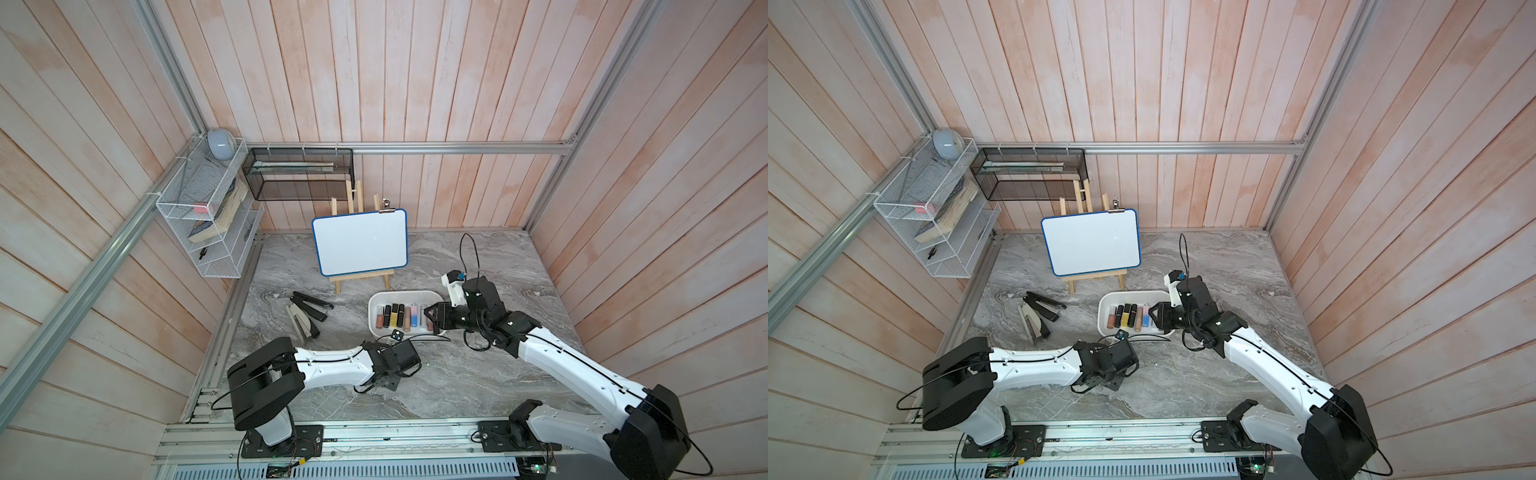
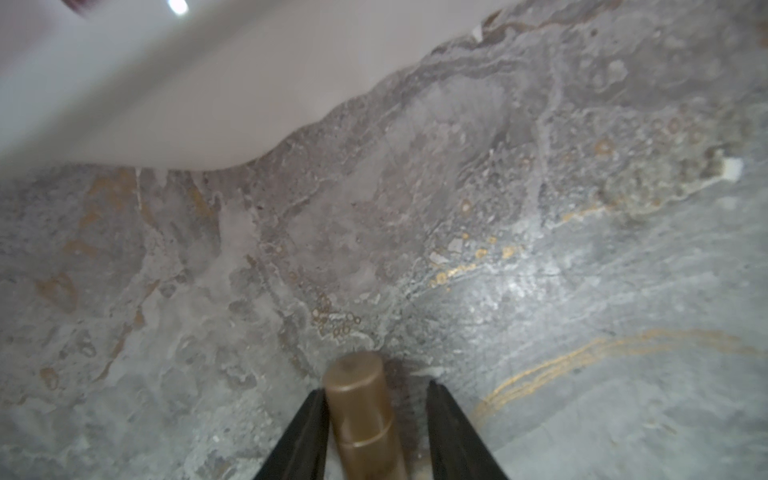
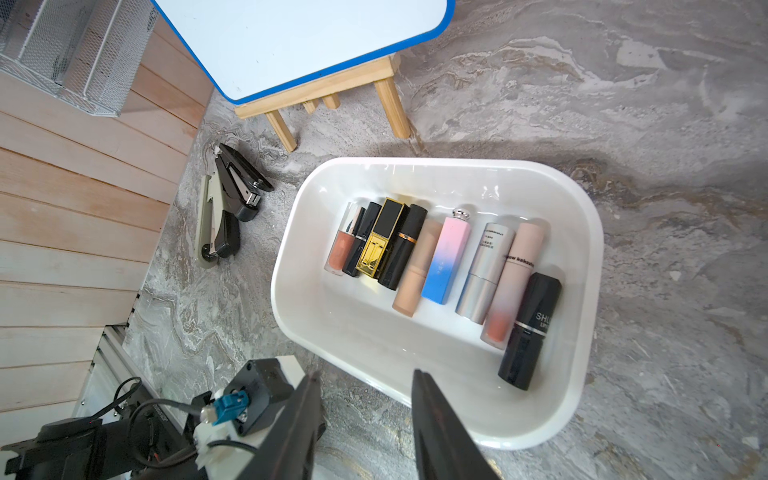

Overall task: Put the lipstick into the storage box
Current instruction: Pick up the lipstick at the center of the board.

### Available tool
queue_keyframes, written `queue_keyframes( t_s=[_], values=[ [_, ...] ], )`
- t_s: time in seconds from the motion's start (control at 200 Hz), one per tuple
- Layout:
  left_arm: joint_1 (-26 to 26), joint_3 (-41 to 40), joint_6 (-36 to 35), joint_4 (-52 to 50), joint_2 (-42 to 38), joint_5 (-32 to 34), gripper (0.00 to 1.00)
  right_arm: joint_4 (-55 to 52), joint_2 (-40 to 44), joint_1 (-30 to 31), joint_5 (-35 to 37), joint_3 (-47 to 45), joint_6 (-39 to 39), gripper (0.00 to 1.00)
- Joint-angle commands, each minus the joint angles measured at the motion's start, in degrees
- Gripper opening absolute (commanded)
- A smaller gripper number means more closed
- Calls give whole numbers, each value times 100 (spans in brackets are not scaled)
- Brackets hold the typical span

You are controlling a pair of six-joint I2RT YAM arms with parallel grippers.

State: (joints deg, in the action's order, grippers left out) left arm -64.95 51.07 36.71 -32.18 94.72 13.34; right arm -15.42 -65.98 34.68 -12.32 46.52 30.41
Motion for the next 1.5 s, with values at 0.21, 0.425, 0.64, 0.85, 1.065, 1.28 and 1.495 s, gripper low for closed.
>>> queue_keyframes(
  t_s=[0.21,0.425,0.64,0.85,1.065,1.28,1.495],
  values=[
    [17,132,-41,-129,359,-252,39,13,188,-38,-33,-56,26,41],
    [79,81,-76,-104,381,-359,34,21,191,-32,-24,-47,26,41],
    [145,0,-85,-113,341,-436,23,48,219,-31,1,-64,35,41],
    [251,7,-126,-211,4,-450,23,83,245,-31,-21,-73,61,41],
    [551,65,-278,-348,-965,-660,23,258,294,-32,-112,-124,135,42],
    [1360,-49,-461,-63,-2273,-1484,23,476,460,-264,-591,-183,285,42],
    [2256,-238,-402,935,-3209,-2858,25,910,731,-488,-1458,-319,507,44]
  ],
)
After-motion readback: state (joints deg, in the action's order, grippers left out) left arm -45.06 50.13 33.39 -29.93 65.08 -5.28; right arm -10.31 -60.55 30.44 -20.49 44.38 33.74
